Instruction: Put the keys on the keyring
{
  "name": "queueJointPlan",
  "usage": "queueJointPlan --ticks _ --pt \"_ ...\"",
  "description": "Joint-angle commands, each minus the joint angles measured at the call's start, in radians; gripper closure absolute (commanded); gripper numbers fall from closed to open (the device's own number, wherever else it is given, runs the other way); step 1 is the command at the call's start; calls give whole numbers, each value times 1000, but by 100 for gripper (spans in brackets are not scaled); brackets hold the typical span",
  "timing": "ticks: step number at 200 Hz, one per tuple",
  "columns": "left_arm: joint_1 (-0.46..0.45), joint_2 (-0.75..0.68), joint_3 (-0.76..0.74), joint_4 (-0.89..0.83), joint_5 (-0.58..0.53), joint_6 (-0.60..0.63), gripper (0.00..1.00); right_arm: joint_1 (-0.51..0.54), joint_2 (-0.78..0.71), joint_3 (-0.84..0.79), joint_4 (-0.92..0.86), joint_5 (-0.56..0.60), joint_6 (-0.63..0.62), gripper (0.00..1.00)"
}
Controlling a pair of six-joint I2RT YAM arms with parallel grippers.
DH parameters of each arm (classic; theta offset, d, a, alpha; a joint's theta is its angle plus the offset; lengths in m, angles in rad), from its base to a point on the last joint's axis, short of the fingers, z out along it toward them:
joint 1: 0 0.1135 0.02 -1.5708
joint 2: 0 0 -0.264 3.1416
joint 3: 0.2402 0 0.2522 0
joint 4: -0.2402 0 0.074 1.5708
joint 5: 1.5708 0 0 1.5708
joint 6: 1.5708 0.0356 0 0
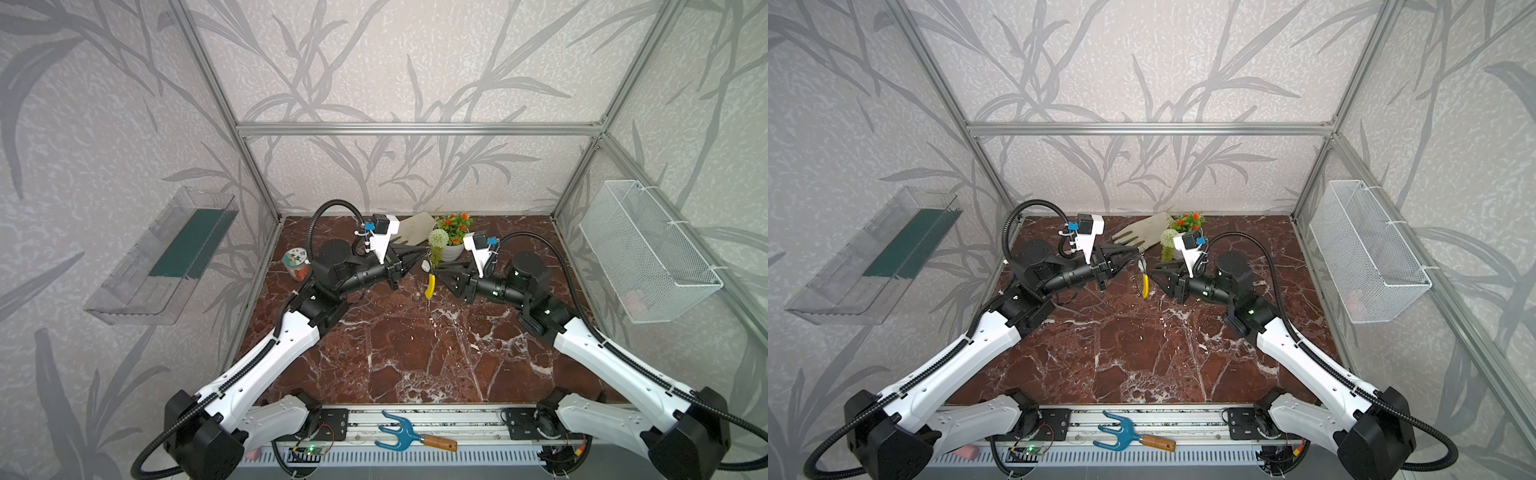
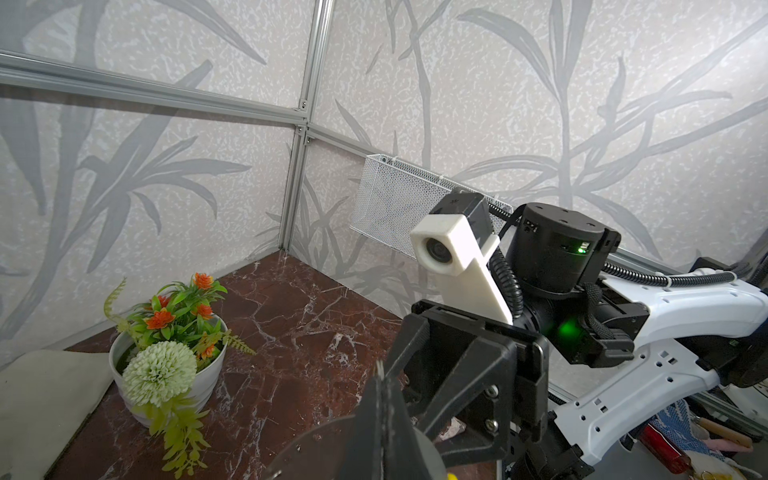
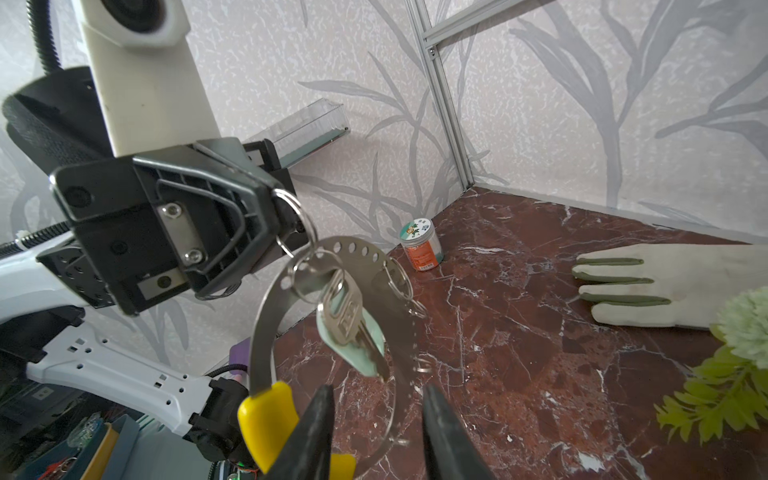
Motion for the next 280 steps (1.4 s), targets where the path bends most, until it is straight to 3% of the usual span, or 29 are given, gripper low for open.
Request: queueJointPlan --ticks 1,187,238,280 --pt "-3 3 8 25 1 -3 100 24 -2 31 -30 56 -74 62" --pt "-4 15 11 23 21 -16 100 107 29 112 -75 219 -181 59" --pt "-4 17 11 24 29 -26 100 107 42 128 -76 238 -193 65" --pt "-4 15 14 24 34 -28 100 107 47 132 -61 210 -198 82"
